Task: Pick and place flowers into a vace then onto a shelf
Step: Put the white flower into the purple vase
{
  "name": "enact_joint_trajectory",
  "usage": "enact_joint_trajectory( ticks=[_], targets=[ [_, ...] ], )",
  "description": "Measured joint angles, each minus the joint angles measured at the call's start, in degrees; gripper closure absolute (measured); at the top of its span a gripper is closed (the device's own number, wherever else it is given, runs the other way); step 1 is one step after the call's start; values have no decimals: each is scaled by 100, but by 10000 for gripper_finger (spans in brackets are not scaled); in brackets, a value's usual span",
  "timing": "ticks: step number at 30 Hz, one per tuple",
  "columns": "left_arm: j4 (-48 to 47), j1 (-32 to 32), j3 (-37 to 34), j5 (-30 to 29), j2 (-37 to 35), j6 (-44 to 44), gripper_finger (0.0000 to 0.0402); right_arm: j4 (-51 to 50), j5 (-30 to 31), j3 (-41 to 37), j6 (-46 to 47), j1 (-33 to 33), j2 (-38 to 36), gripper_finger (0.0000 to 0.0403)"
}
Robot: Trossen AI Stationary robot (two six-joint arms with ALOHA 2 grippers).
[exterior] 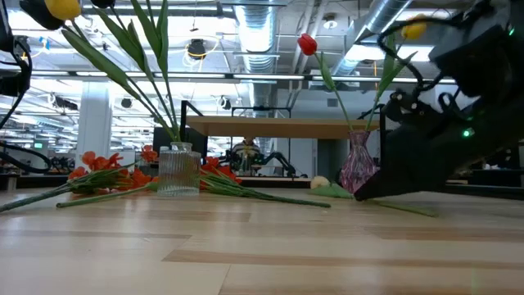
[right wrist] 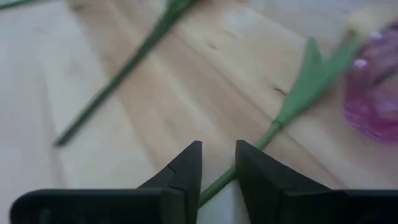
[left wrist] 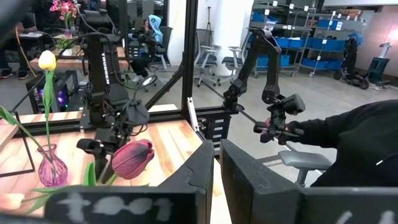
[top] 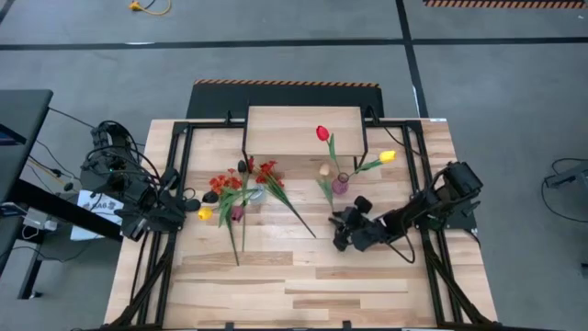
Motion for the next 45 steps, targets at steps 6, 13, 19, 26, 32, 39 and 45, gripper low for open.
enact_joint_trajectory(
  ticks=[6,13,19,26,32,39,45],
  targets=[
    [-2,1,0,0,0,0,386,64,163,54,-294,0,-266,271],
    [-2,2,0,0,0,-2,386,-432,216,61,128,-179,-276,238],
    [-2,2,0,0,0,-2,386,-1035,-93,83,931,-370,-207,242],
    [-2,2,0,0,0,-4,386,-1388,-176,92,1261,-399,-220,276],
    [-4,2,0,0,0,-4,386,-1818,-212,118,1801,-348,-244,387],
    [-4,2,0,2,0,-5,386,-1816,-234,103,1574,-213,-241,399],
    [-4,2,0,2,0,-7,386,-1823,-246,96,1509,-120,-247,402]
  ],
)
